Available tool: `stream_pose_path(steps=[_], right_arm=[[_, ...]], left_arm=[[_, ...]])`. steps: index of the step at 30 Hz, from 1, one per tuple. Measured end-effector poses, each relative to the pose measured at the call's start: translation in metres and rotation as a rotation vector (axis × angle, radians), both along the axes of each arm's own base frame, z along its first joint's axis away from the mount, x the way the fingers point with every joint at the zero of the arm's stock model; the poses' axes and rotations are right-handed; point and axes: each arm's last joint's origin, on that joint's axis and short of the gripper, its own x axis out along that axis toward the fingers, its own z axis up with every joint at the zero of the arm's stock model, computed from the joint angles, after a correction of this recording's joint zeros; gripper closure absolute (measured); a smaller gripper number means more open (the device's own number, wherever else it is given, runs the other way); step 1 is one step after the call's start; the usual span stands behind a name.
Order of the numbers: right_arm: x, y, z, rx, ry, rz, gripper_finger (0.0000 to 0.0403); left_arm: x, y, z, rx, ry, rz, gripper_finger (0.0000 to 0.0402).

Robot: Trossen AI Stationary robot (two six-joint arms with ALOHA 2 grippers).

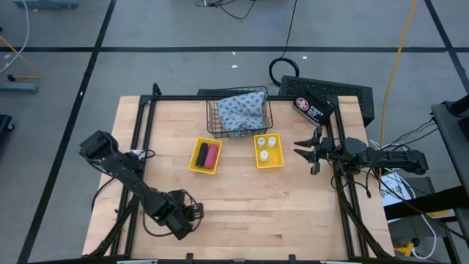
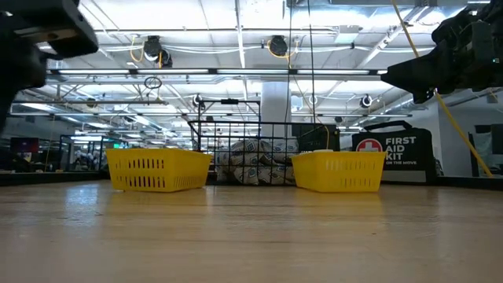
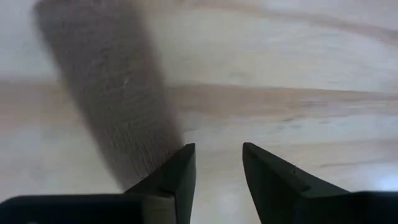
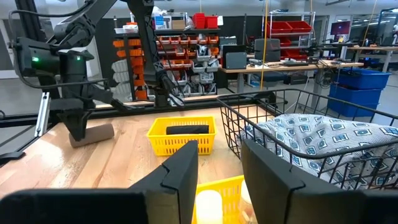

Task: Pick & Place Medicine items
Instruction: Put the brown bandage into the left yellow basket

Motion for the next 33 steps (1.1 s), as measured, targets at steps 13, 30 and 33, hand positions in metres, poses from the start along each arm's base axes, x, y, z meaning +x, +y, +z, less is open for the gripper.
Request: stream_pose_path(steps=[13,30,33], right_arm=[[0.000,0.000,0.000,0.000,0.000,0.000,0.0289],[0.000,0.000,0.000,0.000,0.000,0.000,0.0289],[0.000,0.000,0.000,0.000,0.000,0.000,0.0289]], left_arm=[[0.006,0.015,-0.001,0.047,0.055,-0.121,0.0228],[0.013,0.056,0.022,-0.056,0.141,-0.127,0.0118],[0.008,0.048,0.022,-0.110,0.177,-0.089,0.0117]])
